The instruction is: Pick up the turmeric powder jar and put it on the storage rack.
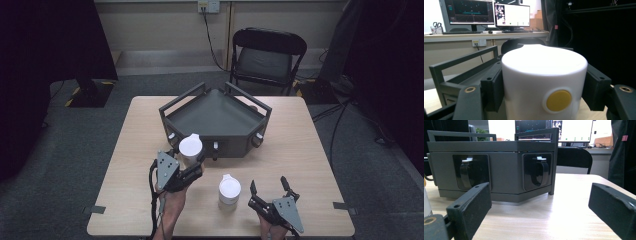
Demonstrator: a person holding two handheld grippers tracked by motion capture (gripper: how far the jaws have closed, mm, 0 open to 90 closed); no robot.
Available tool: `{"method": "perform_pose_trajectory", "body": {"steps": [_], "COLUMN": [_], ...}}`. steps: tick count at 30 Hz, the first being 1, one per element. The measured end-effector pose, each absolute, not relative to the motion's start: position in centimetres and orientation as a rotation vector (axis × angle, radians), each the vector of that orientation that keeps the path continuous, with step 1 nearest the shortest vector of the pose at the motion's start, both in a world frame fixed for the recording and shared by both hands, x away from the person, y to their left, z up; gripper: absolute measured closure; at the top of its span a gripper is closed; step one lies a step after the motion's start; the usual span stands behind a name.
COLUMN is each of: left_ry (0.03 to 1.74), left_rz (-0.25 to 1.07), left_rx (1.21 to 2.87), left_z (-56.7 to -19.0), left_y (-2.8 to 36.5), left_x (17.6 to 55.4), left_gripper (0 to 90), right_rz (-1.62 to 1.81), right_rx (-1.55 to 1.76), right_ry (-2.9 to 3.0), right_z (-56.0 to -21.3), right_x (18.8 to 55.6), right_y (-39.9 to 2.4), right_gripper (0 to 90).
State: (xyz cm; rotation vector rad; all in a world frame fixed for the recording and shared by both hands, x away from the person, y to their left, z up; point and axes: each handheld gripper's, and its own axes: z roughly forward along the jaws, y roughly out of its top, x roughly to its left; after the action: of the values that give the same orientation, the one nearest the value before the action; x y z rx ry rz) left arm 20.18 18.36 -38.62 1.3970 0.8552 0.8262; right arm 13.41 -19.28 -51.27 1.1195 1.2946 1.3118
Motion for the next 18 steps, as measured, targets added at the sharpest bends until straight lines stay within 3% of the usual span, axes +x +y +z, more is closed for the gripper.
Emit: {"method": "perform_pose_trajectory", "body": {"steps": [18], "left_ry": [0.846], "left_rz": [0.845], "left_rx": [1.374], "left_z": [-35.5], "left_y": [17.4], "left_x": [23.1], "left_gripper": [30.8], "right_rz": [1.317], "right_rx": [1.117], "right_ry": [1.299], "right_z": [-51.3], "right_x": [13.4], "right_y": [-19.4], "right_gripper": [3.4]}}
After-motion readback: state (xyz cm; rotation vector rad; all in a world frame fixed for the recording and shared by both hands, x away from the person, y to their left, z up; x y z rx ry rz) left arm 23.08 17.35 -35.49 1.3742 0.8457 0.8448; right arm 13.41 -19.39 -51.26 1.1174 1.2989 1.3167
